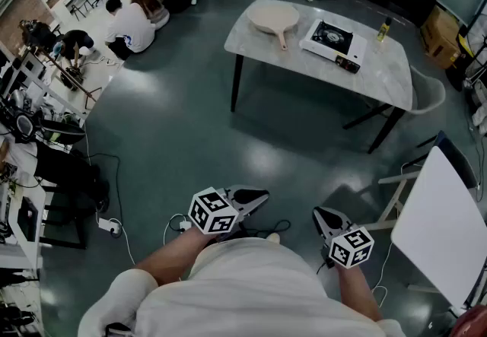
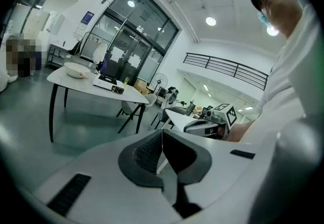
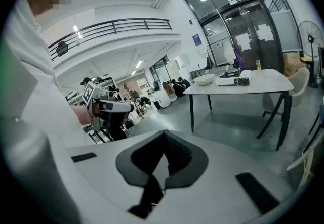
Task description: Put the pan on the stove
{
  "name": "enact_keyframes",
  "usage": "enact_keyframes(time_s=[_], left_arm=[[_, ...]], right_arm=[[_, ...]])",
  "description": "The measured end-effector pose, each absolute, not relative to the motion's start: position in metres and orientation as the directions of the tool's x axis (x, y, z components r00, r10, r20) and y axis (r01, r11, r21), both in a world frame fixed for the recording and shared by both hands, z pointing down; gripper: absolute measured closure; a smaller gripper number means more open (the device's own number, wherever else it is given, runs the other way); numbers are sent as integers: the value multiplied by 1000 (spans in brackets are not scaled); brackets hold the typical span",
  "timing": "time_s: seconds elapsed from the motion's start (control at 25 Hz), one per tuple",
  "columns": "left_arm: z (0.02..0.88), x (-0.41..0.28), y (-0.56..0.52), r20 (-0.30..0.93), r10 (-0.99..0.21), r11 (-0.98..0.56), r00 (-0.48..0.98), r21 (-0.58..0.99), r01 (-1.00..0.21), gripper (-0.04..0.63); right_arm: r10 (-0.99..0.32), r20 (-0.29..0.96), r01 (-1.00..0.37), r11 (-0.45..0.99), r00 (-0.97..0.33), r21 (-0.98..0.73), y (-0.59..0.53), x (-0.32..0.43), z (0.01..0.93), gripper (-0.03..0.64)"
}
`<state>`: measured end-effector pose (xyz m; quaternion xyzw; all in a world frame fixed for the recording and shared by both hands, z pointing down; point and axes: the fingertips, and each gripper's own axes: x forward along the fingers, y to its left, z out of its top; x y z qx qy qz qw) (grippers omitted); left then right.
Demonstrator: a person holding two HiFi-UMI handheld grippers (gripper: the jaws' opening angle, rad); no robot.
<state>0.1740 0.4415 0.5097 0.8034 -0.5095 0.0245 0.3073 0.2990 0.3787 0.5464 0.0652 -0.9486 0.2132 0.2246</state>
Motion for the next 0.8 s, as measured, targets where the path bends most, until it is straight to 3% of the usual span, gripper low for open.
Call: enact_keyframes(time_s=[0.44,0.8], left_arm=[[522,135,381,335,-847,-214,412,494,-842,575],[509,24,288,273,-862,-224,426,549,-805,574]], right_arm=[[-21,450,-201,913,-893,-355,299,267,559,614],[-88,477,-278,897,-874,-343,224,175,536,583]])
